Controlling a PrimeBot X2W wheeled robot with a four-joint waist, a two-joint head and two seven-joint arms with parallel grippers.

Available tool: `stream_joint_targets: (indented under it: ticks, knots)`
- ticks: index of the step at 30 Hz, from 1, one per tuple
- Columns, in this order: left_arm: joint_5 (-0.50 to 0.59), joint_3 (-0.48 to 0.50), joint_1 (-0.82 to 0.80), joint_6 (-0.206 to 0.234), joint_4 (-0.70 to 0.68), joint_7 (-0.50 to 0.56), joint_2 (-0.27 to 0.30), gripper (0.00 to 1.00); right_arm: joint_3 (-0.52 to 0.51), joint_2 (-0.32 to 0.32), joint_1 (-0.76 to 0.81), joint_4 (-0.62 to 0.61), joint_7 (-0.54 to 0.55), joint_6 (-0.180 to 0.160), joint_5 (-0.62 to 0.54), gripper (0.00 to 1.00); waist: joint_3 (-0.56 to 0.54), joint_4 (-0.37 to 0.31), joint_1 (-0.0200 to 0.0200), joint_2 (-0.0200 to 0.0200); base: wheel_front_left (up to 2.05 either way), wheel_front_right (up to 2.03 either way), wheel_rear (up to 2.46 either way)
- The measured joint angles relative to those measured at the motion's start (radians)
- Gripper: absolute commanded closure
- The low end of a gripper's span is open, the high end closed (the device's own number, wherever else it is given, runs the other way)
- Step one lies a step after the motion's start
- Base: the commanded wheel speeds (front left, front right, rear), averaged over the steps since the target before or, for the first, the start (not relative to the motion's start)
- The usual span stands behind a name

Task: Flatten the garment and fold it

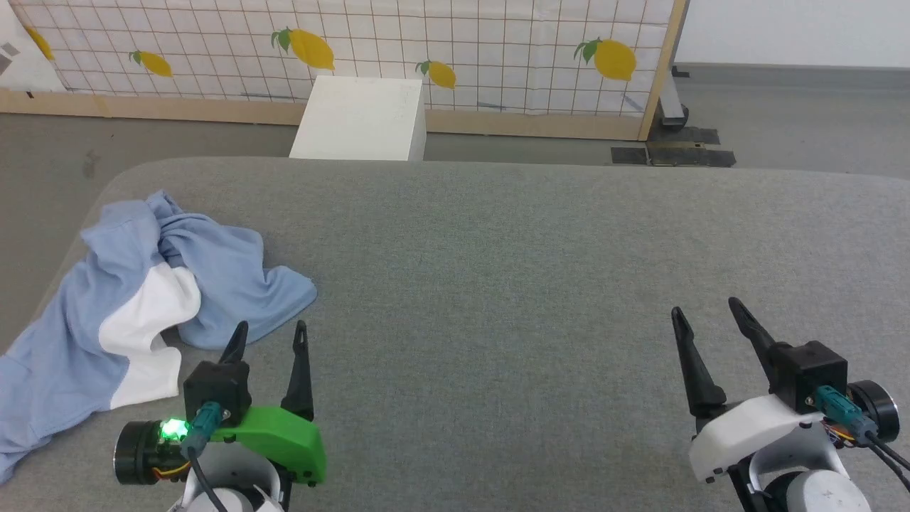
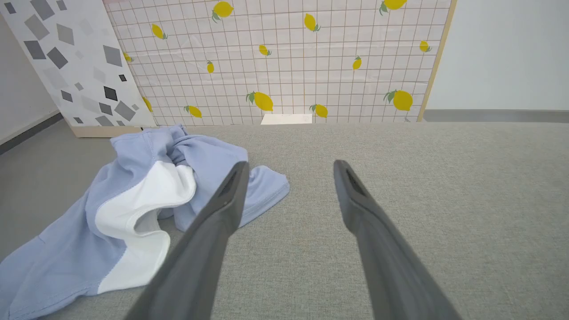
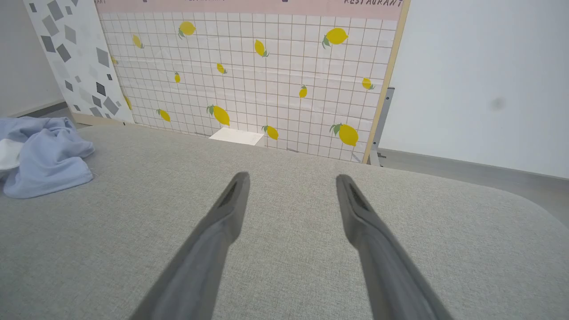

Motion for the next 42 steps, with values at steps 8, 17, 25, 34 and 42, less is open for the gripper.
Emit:
stream_joint_targets:
  ticks: [8, 17, 25, 34, 42]
  knots:
    - [-0.011, -0.012, 0.0, 0.005, 0.014, -0.017, 0.0, 0.0, -0.004, 0.0, 0.0, 0.007, -0.017, 0.0, 0.019, 0.0, 0.001, 0.006, 0.0, 0.0, 0.0, 0.0, 0.0]
    - [-0.023, -0.022, -0.001, 0.01, 0.025, -0.036, 0.0, 0.0, -0.007, 0.0, 0.001, 0.017, -0.036, 0.0, 0.047, 0.0, 0.0, 0.031, 0.0, 0.0, 0.0, 0.0, 0.0]
    - [-0.034, -0.021, -0.001, 0.021, 0.032, -0.05, 0.0, 0.0, -0.003, 0.0, 0.015, 0.027, -0.05, 0.0, 0.07, 0.0, 0.0, 0.063, 0.0, 0.0, 0.0, 0.0, 0.0]
    - [-0.055, -0.019, 0.0, 0.029, 0.04, -0.069, 0.0, 0.0, 0.002, 0.0, 0.02, 0.037, -0.07, 0.0, 0.1, 0.0, -0.004, 0.109, 0.0, 0.0, 0.0, 0.0, 0.0]
    - [-0.069, -0.014, 0.0, 0.039, 0.046, -0.092, 0.0, 0.0, 0.014, 0.0, 0.036, 0.049, -0.092, 0.0, 0.13, 0.0, -0.008, 0.177, 0.0, 0.0, 0.0, 0.0, 0.0]
